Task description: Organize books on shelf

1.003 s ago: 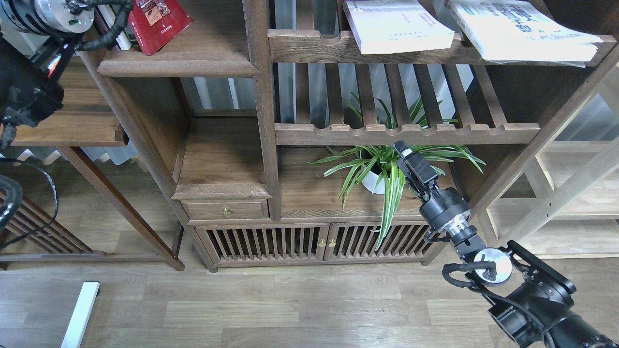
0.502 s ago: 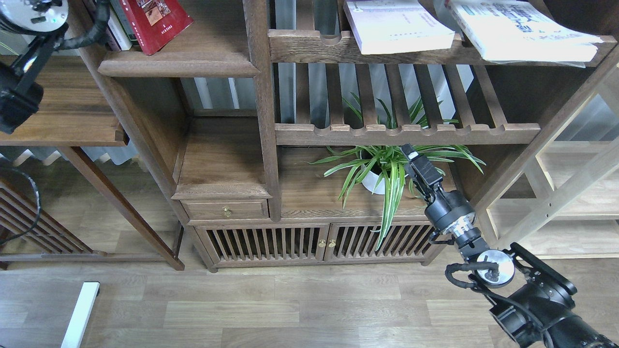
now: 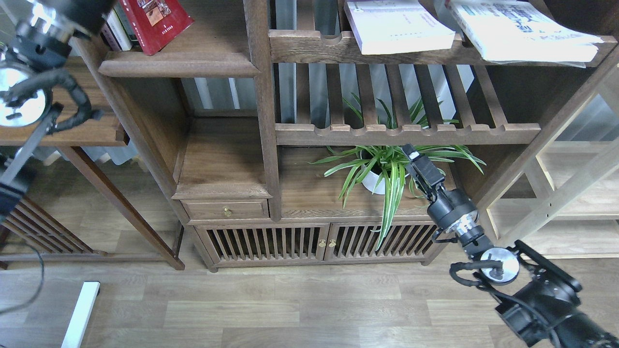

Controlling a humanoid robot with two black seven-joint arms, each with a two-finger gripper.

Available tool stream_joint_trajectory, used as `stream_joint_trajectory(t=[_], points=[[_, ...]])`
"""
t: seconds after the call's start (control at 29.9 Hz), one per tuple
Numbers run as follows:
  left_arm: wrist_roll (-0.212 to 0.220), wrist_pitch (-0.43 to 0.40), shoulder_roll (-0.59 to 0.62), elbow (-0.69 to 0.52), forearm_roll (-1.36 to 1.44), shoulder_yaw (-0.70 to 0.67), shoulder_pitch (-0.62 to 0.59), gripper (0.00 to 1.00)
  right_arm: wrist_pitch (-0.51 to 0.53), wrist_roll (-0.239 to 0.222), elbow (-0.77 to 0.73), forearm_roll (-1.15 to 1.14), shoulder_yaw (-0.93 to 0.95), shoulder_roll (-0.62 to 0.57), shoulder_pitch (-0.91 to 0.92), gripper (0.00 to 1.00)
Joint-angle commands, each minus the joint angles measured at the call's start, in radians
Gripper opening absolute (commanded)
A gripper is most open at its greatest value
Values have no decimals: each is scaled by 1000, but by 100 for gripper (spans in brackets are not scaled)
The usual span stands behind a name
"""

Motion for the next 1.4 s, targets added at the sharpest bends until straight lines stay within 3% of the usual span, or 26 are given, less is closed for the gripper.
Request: stream_joint_trajectory(t=[0.0,0.13,0.33,0.47,0.64,0.94,1.37], points=[[1,-115,-22,-60,-120,-2,70,47,0,-5,21,-4,8,-36,4,99],[1,-177,-56,-108,-192,-1,173,47,0,-1,62,27,40,-38,3,99],[1,-177,-136,-111,-225,2,285,49,0,5,99,203,78,-43,-2,99],[17,-177,-224,-122,-223,44,426,49,0,5,119,277,138,-52,-16,99],[30,-177,-254,-115,-211,127,584,60,0,2,173,384,140,-139,-50,98],[28,-177,-272,-97,-208,182,637,82,0,-3,245,442,137,-283,-77,98],[27,-177,-315,-54,-200,240,649,98,0,3,263,442,194,-365,-79,98]])
